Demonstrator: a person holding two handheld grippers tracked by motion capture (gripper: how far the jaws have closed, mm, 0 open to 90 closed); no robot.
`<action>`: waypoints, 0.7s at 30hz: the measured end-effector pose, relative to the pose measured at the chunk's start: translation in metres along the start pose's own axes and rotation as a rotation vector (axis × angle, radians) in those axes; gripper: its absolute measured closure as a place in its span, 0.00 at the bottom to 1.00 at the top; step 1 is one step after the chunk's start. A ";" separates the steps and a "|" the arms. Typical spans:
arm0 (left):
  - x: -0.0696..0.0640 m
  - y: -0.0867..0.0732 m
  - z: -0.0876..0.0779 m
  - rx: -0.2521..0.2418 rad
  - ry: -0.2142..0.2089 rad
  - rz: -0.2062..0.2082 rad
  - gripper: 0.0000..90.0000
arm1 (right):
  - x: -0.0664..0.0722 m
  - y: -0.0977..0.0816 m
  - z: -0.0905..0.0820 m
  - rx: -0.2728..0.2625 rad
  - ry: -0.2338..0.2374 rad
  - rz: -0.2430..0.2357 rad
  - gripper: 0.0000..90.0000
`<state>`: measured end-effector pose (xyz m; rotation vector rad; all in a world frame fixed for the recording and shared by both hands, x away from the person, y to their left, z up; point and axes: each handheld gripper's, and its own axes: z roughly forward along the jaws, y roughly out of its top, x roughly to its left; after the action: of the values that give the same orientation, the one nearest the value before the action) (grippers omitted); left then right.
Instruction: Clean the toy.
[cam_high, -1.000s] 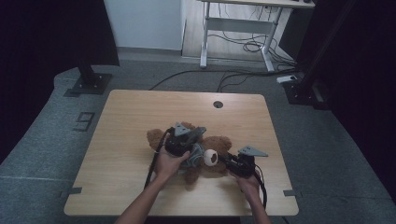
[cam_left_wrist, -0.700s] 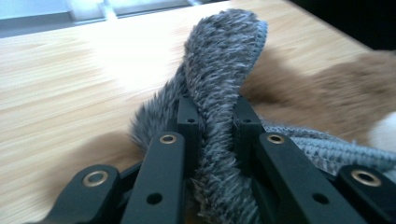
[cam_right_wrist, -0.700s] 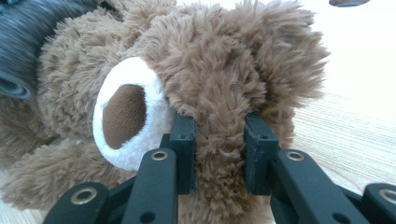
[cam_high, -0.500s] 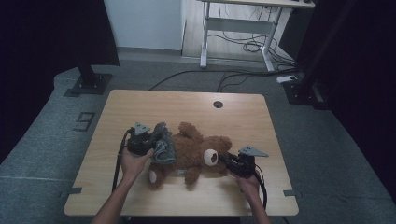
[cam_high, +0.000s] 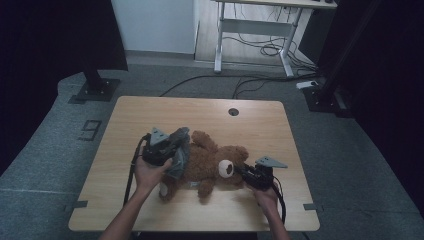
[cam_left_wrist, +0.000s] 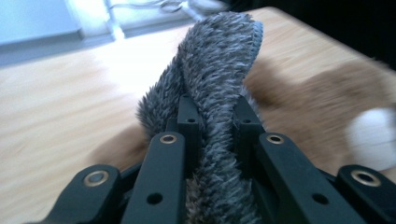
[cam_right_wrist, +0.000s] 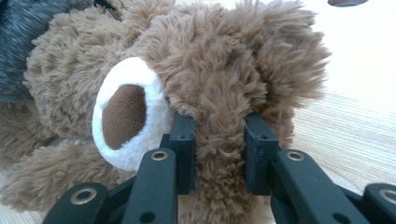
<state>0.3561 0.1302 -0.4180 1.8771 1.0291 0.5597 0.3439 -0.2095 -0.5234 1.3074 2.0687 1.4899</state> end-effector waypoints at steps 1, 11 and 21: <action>-0.008 0.005 0.002 -0.006 -0.020 0.012 0.86 | 0.000 0.000 0.000 0.000 0.000 -0.001 0.77; -0.092 0.034 0.080 0.062 -0.157 0.093 0.86 | 0.000 0.000 0.000 -0.002 -0.002 0.000 0.77; -0.134 0.017 0.122 0.127 -0.162 0.193 0.86 | 0.000 -0.001 0.000 0.000 -0.001 0.000 0.77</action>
<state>0.3766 -0.0452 -0.4601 2.1115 0.7992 0.4522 0.3434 -0.2099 -0.5243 1.3075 2.0677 1.4891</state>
